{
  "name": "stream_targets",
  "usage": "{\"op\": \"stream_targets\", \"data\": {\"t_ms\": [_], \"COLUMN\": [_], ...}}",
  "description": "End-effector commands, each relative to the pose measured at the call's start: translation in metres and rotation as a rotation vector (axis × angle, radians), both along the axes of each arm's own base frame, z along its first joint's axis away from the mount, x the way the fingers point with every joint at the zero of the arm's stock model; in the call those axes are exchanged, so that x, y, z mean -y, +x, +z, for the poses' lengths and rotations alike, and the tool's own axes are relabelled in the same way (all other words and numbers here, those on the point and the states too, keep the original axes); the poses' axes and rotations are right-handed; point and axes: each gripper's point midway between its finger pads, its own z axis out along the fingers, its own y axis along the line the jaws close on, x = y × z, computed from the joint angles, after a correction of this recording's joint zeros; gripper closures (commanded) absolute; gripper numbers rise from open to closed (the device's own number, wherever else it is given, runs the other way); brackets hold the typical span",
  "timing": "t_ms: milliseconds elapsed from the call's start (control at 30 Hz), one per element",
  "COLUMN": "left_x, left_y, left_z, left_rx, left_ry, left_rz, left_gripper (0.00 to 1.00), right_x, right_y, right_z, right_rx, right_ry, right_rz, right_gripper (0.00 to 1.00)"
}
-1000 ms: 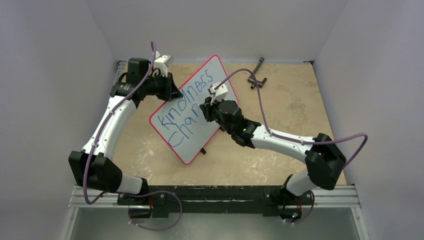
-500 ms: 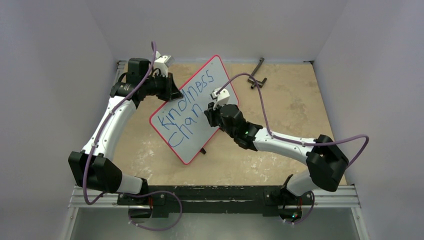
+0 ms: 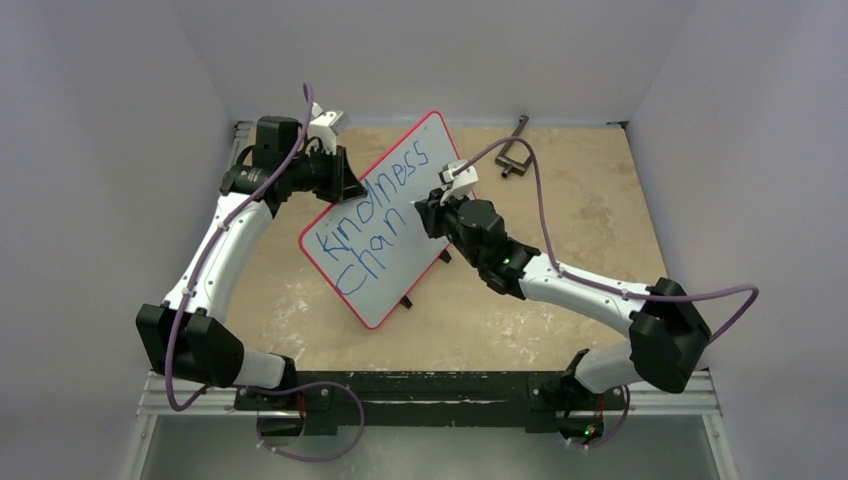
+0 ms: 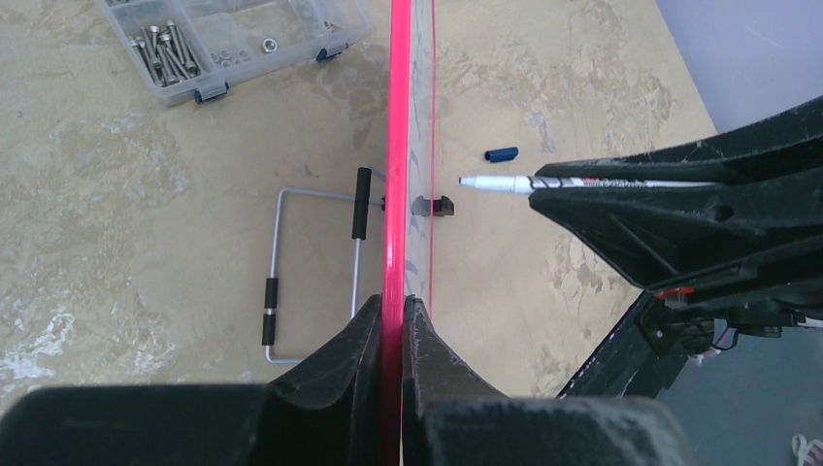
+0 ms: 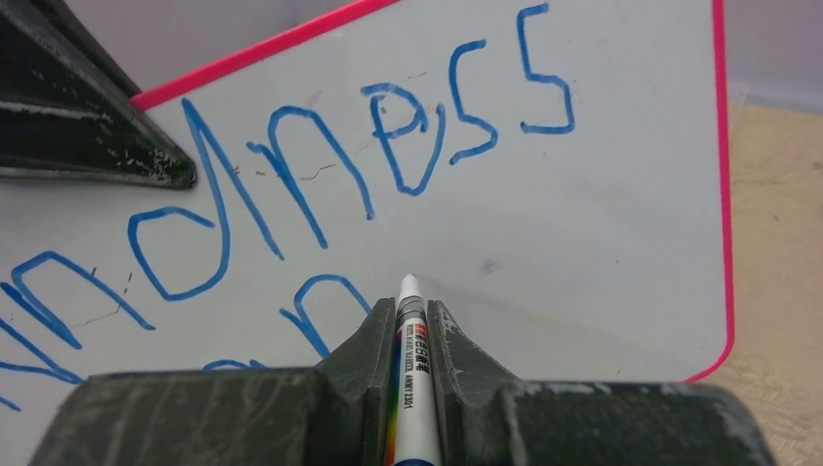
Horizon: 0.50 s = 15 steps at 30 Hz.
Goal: Write a sentence on the whiteboard
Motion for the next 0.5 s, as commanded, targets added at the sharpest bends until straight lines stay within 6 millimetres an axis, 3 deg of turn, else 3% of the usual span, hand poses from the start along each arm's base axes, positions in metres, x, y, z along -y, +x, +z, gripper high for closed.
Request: {"op": "stream_targets", "data": {"t_ms": [0, 467], "left_x": [-0.001, -0.001], "left_y": [-0.007, -0.007], "left_z": [0.004, 0.001], "left_rx": [0.019, 0.011], "left_ry": [0.015, 0.018], "left_rz": [-0.013, -0.011], "left_gripper": [1.00, 1.00], "right_x": [0.011, 0.005], "right_y": [0.012, 0.033], "right_z": [0.032, 0.033], "right_rx": [0.064, 0.059], "right_ry": [0.086, 0.086], "right_rz": [-0.036, -0.022], "right_gripper": [1.00, 1.00]}}
